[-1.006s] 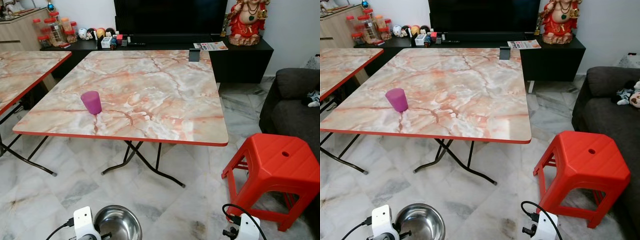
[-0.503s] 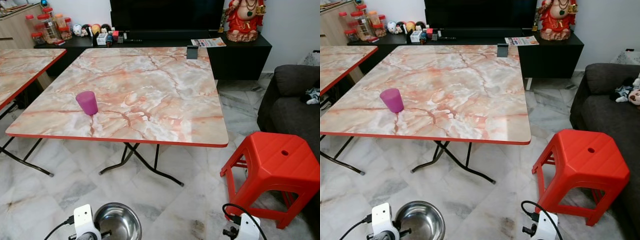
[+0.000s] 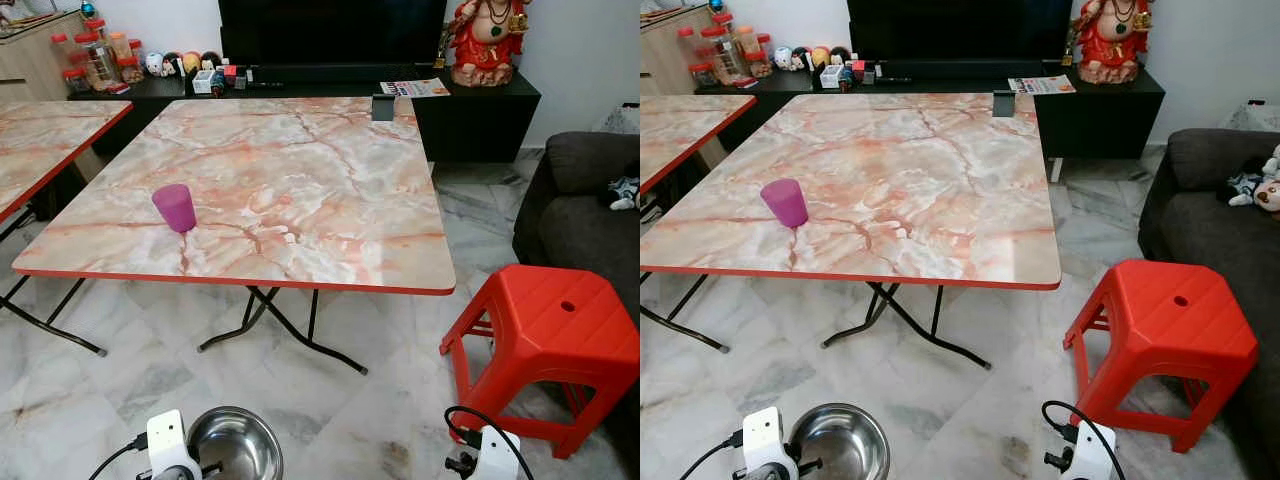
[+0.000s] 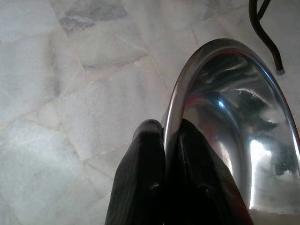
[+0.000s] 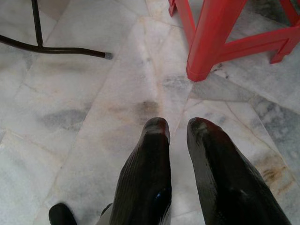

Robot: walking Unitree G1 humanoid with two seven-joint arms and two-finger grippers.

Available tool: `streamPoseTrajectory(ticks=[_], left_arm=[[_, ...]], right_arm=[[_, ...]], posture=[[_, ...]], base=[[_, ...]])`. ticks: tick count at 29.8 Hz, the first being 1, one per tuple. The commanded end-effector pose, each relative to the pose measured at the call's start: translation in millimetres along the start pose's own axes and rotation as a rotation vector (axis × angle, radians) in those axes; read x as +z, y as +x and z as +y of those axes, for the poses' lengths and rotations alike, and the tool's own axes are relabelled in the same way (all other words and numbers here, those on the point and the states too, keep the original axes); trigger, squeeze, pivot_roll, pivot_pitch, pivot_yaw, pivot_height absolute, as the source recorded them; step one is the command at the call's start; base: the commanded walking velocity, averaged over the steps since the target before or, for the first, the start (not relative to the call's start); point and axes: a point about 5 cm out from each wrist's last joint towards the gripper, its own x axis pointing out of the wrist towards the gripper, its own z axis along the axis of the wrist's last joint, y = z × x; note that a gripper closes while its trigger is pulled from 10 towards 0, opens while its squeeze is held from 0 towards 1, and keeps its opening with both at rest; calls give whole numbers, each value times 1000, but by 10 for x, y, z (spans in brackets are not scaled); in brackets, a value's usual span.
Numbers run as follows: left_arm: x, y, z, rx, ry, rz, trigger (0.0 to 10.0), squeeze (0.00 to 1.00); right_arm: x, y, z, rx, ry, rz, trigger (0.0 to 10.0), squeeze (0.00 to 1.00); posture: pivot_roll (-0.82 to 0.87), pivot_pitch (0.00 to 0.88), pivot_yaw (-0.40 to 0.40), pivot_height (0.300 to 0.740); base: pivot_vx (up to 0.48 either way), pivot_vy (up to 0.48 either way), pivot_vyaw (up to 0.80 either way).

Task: Setting the table

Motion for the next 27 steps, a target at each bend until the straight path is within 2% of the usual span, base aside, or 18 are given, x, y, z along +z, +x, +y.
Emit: streamPoseTrajectory(ticks=[1, 3, 11, 15, 19, 23, 25, 27], left_arm=[[42, 8, 29, 4, 0, -8, 10000, 0], [53, 11, 32, 4, 0, -9, 10000, 0], [68, 14, 31, 3, 2, -14, 10000, 0], [89, 16, 18, -4, 30, -28, 10000, 0], [179, 12, 5, 5, 56, -111, 10000, 0], [210, 2, 28, 24, 62, -151, 10000, 0], [261, -22, 91, 78, 54, -224, 10000, 0], [279, -35, 129, 108, 45, -250, 10000, 0]], right_arm=[[4, 2, 16, 6, 9, 1, 10000, 0], [6, 3, 17, 6, 13, 1, 10000, 0], [15, 4, 21, 7, 5, -5, 10000, 0], [22, 7, 25, 10, -1, -5, 10000, 0], [19, 6, 22, 9, -4, -5, 10000, 0], [13, 3, 17, 8, -5, -5, 10000, 0], [0, -1, 7, 8, -9, -2, 10000, 0], [-4, -2, 4, 8, -10, -1, 10000, 0]], posture=[[-70, 0, 33, 740], [-71, 0, 34, 740], [-65, 0, 30, 740], [-65, 0, 28, 740], [-65, 0, 29, 740], [-62, 0, 27, 740], [-58, 0, 27, 740], [-55, 0, 25, 740]], base=[[0, 0, -763], [0, 0, -763], [0, 0, 0], [0, 0, 0], [0, 0, 0], [0, 0, 0], [0, 0, 0], [0, 0, 0]])
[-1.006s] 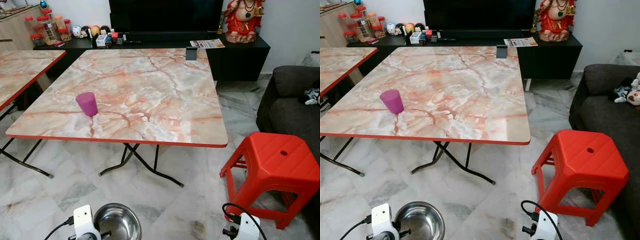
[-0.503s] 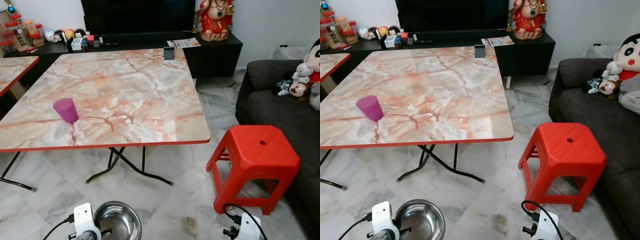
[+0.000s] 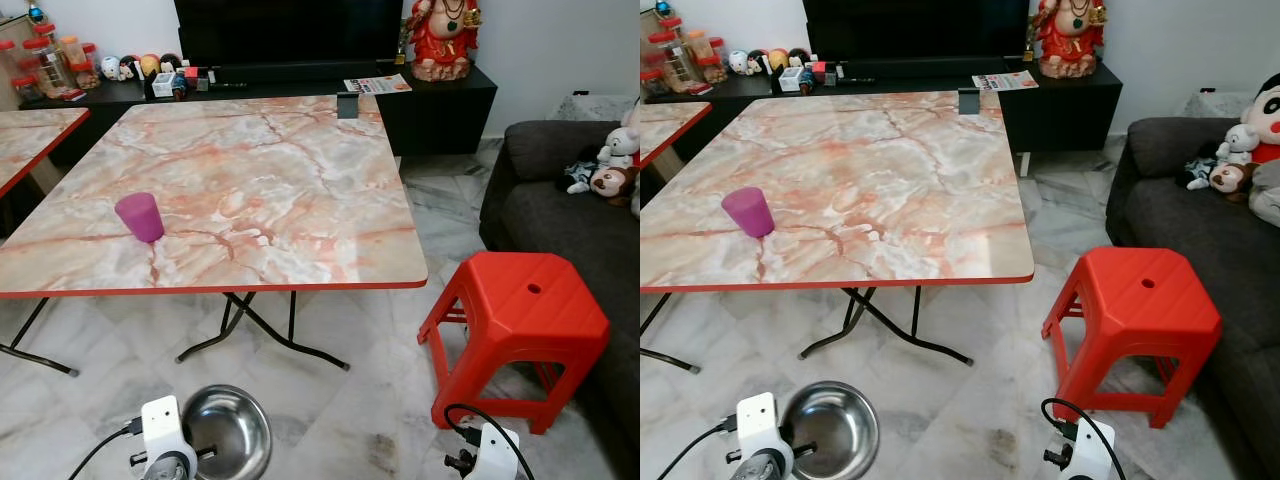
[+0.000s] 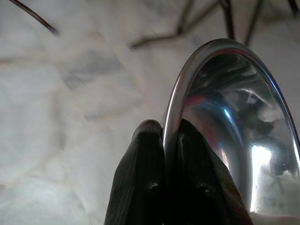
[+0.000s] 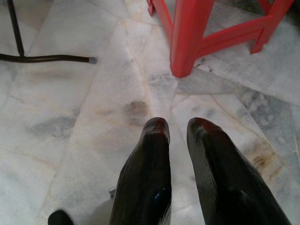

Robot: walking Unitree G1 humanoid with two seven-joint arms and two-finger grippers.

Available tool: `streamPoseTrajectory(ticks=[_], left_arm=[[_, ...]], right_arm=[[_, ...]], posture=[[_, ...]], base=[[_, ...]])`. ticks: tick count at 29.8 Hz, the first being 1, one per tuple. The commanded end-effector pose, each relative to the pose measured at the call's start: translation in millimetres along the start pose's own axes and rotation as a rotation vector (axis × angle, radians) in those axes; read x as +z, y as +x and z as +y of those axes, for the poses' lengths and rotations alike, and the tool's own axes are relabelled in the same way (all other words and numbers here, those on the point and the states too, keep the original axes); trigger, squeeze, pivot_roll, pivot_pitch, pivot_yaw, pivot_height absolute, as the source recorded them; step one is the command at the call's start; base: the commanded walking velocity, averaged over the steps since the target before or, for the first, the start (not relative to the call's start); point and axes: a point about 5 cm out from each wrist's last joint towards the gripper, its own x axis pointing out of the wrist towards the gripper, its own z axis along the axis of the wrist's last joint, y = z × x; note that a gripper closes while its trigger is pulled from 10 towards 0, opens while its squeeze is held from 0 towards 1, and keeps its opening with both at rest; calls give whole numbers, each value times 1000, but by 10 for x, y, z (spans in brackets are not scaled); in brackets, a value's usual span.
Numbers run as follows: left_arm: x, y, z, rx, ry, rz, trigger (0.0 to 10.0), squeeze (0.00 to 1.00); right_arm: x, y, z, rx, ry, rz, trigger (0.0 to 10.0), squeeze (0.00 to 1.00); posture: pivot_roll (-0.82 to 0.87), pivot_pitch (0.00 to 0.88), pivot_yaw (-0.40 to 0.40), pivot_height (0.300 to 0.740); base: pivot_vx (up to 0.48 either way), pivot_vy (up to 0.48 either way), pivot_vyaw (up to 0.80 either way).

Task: Setting the table

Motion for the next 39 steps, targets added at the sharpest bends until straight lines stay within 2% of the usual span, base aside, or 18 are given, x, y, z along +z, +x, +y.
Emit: streamPoseTrajectory(ticks=[1, 6, 9, 12, 13, 15, 16, 23, 30, 35, 37, 39], left_arm=[[74, 5, 104, 53, 0, -59, 10000, 0], [135, -19, 284, 173, -65, -129, 10000, 0], [227, -48, 449, 274, -118, -209, 10000, 0], [281, -60, 495, 303, -150, -249, 10000, 0], [403, -80, 533, 328, -188, -327, 10000, 0], [444, -89, 543, 333, -197, -353, 10000, 0], [544, -113, 561, 343, -214, -412, 10000, 0], [761, -267, 574, 362, -251, -553, 10000, 0], [977, -459, 580, 365, -244, -675, 10000, 0], [1073, -558, 580, 365, -237, -702, 10000, 0], [1336, -615, 487, 316, -243, -781, 10000, 0], [1503, -592, 288, 196, -239, -804, 10000, 0]], right_arm=[[7, 2, 25, 12, -9, -3, 10000, 0], [15, 5, 39, 19, -17, -4, 10000, 0], [16, 5, 36, 22, -24, -3, 10000, 0], [15, 5, 33, 22, -26, -2, 10000, 0], [16, 5, 30, 24, -31, -1, 10000, 0], [16, 5, 29, 24, -33, -1, 10000, 0], [17, 6, 30, 26, -37, -1, 10000, 0], [32, 12, 48, 36, -48, 0, 10000, 0], [51, 19, 73, 47, -59, -1, 10000, 0], [55, 21, 74, 48, -60, -1, 10000, 0], [63, 23, 79, 50, -63, -3, 10000, 0], [68, 25, 85, 52, -65, -4, 10000, 0]], posture=[[-53, 0, 25, 740], [-40, 0, 18, 740], [-33, 0, 10, 740], [-30, 0, 7, 740], [-21, 0, 1, 740], [-21, 0, 1, 740], [-17, 0, -2, 740], [2, 0, -11, 740], [13, 0, -17, 740], [15, 0, -18, 740], [19, 0, -21, 740], [18, 0, -22, 740]], base=[[0, 0, 0], [0, 0, 0], [0, 0, 0], [0, 0, 0], [0, 0, 0], [0, 0, 0], [0, 0, 0], [0, 0, 0], [0, 0, 0], [0, 0, 0], [0, 0, 0], [0, 0, 0]])
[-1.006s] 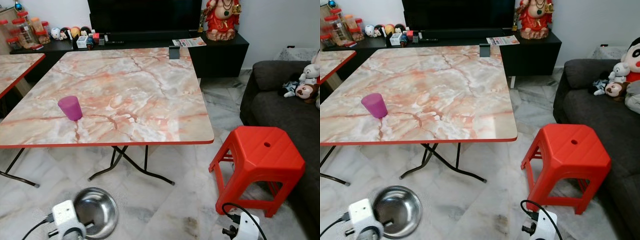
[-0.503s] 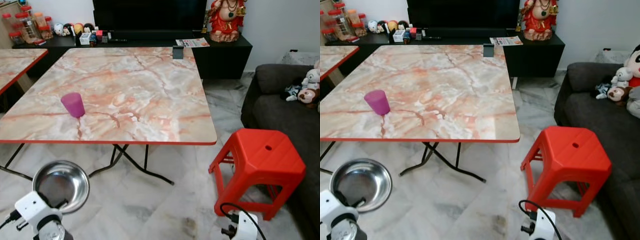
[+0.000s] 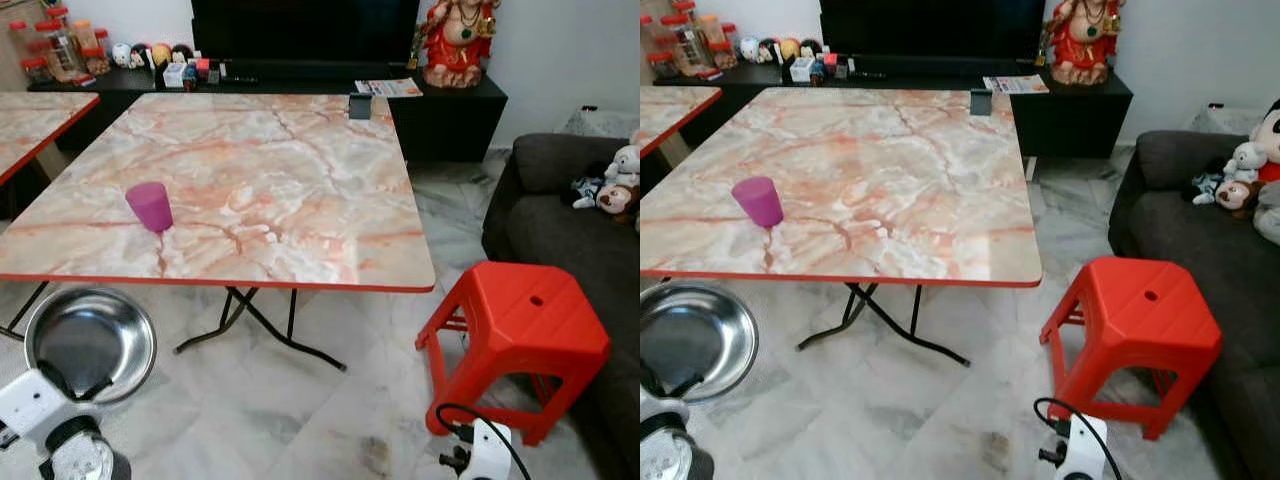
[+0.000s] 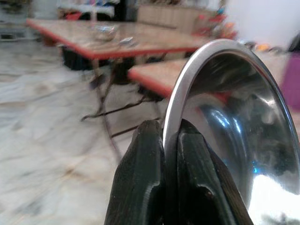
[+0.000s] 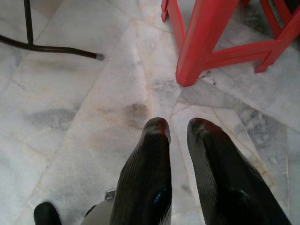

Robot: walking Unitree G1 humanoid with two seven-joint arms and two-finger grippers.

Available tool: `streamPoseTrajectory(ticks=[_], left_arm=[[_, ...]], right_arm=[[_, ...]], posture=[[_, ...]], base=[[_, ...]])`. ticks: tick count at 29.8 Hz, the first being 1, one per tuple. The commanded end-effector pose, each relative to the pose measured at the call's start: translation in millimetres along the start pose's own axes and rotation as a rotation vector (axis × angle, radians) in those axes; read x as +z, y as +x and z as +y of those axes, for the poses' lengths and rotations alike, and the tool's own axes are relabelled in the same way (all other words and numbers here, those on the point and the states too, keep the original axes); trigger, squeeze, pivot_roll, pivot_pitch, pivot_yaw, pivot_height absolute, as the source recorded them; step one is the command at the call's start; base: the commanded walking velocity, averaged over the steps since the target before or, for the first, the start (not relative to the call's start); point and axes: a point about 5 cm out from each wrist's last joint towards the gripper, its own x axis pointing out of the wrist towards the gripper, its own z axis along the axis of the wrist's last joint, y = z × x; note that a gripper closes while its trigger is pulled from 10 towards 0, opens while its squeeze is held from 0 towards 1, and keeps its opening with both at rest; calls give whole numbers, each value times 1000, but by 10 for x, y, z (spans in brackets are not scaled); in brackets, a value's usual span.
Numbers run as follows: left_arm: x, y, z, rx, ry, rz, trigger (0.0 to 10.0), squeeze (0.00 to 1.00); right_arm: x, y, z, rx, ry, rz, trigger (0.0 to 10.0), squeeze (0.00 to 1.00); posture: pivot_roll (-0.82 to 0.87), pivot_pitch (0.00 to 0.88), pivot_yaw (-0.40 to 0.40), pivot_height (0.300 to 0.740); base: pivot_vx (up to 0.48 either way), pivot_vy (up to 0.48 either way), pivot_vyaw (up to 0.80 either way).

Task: Setting the table

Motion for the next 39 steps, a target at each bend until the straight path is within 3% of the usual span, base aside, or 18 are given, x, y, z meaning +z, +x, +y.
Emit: streamPoseTrajectory(ticks=[1, 2, 4, 7, 10, 12, 13, 14, 15, 18, 19, 21, 26, 29, 34, 39], left_arm=[[146, 54, -263, -116, -44, -38, 10000, 0], [184, 56, -405, -188, -56, -47, 10000, 0], [224, 50, -527, -246, -68, -58, 10000, 0], [278, 32, -796, -359, -156, -20, 10000, 0], [238, -10, -1063, -509, -206, 72, 10000, 0], [233, -18, -1108, -533, -217, 91, 10000, 0], [209, -29, -1242, -610, -236, 143, 10000, 0], [209, -29, -1242, -610, -236, 143, 10000, 0], [193, 18, -1357, -645, -276, 199, 10000, 0], [216, 136, -1459, -610, -384, 255, 10000, 0], [216, 136, -1459, -610, -384, 255, 10000, 0], [244, 208, -1544, -588, -486, 296, 10000, 0], [196, 282, -1702, -558, -539, 384, 10000, 0], [184, 389, -1796, -456, -614, 437, 10000, 0], [238, 523, -1799, -337, -594, 396, 10000, 0], [244, 578, -1800, -320, -586, 395, 10000, 0]], right_arm=[[35, 11, 27, 11, -8, -7, 10000, 0], [36, 11, 29, 11, -7, -7, 10000, 0], [38, 12, 29, 10, -5, -8, 10000, 0], [40, 12, 20, 2, 7, -11, 10000, 0], [35, 10, 12, -2, 9, -9, 10000, 0], [35, 10, 12, -2, 9, -9, 10000, 0], [36, 11, 14, -3, 11, -9, 10000, 0], [36, 11, 14, -3, 11, -9, 10000, 0], [46, 13, 19, -5, 16, -13, 10000, 0], [53, 15, 17, -8, 23, -16, 10000, 0], [53, 15, 17, -8, 23, -16, 10000, 0], [51, 14, 17, -10, 25, -15, 10000, 0], [39, 12, 22, -10, 25, -11, 10000, 0], [54, 16, 26, -11, 31, -16, 10000, 0], [54, 15, 17, -15, 35, -18, 10000, 0], [17, 4, 14, -16, 36, -10, 10000, 0]], posture=[[16, 0, -20, 740], [16, 0, -20, 740], [6, 0, -15, 740], [-4, 0, -10, 740], [-9, 0, -7, 740], [-9, 0, -7, 740], [-14, 0, -5, 740], [-14, 0, -5, 740], [-26, 0, 3, 740], [-31, 0, 4, 740], [-31, 0, 4, 740], [-31, 0, 5, 740], [-39, 0, 14, 740], [-54, 0, 24, 740], [-63, 0, 31, 740], [-64, 0, 37, 740]], base=[[0, 0, 0], [0, 0, 0], [0, 0, 0], [0, 0, 0], [0, 0, 0], [0, 0, 0], [0, 0, 0], [0, 0, 0], [0, 0, 0], [0, 0, 0], [0, 0, 0], [0, 0, 0], [0, 0, 0], [0, 0, 0], [0, 0, 0], [0, 0, 0]])
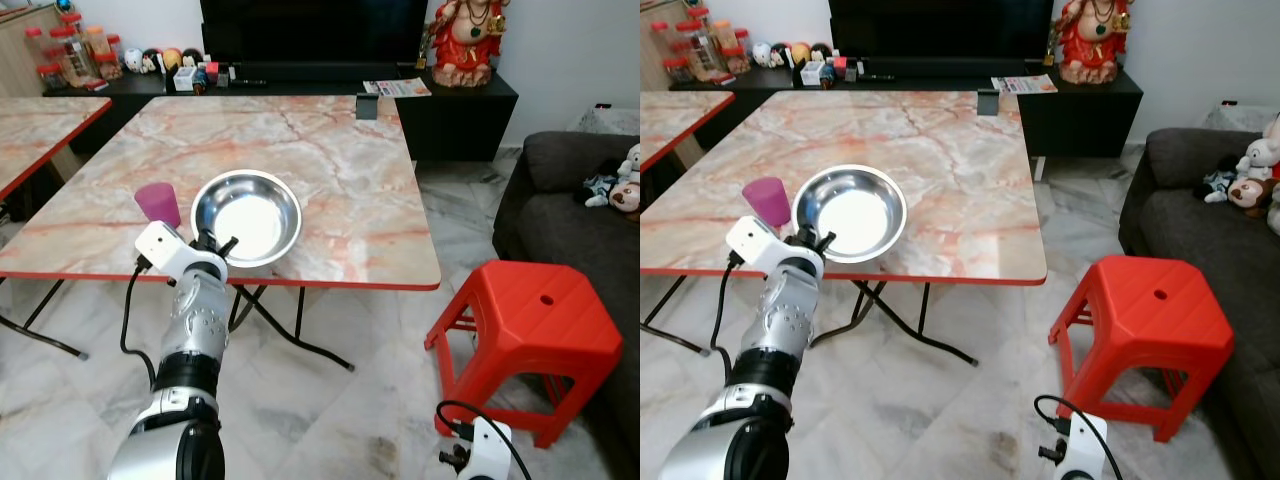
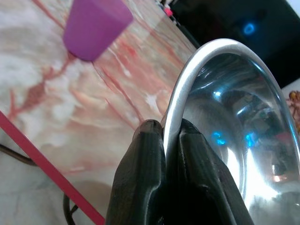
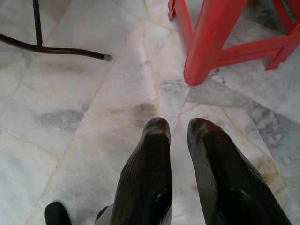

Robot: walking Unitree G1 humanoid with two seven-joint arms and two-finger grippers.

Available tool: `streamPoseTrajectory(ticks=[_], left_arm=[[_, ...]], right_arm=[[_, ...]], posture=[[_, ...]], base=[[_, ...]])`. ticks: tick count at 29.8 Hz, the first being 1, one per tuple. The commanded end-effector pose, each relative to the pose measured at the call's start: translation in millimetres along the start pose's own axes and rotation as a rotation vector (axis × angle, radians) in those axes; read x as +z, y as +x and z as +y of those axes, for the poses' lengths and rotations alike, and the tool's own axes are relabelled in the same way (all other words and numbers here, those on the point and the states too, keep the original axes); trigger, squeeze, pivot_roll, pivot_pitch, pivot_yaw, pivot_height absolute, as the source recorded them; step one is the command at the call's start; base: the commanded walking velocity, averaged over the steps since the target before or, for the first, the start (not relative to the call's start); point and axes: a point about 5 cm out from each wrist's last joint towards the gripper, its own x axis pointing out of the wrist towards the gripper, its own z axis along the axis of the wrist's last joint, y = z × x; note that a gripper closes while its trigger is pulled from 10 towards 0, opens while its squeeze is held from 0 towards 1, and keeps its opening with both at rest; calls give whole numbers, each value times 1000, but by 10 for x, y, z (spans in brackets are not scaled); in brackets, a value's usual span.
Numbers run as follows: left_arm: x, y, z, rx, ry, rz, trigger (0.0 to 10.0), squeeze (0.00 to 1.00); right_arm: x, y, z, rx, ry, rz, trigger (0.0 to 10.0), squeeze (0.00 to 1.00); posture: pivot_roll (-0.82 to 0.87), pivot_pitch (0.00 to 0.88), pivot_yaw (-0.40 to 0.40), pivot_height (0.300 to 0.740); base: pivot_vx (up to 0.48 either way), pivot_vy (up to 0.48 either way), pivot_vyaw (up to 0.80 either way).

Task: Setting the table

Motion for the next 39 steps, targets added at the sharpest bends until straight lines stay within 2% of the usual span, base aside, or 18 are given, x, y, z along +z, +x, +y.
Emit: streamPoseTrajectory(ticks=[1, 10, 21, 39], left_arm=[[45, 39, -21, 7, 17, -13, 10000, 0], [-13, 47, 121, 48, 113, 4, 10000, 0], [15, 58, 199, 71, 113, -5, 10000, 0], [40, 71, 196, 72, 106, -13, 10000, 0]], right_arm=[[-14, -6, -1, -6, 11, -1, 10000, 0], [-3, -3, 14, -5, 16, -6, 10000, 0], [-6, -5, 10, -5, 23, -9, 10000, 0], [-21, -11, 5, -4, 33, -9, 10000, 0]], posture=[[-64, 0, 37, 740], [-59, 0, 31, 740], [-57, 0, 28, 740], [-56, 0, 27, 740]], base=[[0, 0, 0], [0, 0, 0], [0, 0, 0], [289, 0, 0]])
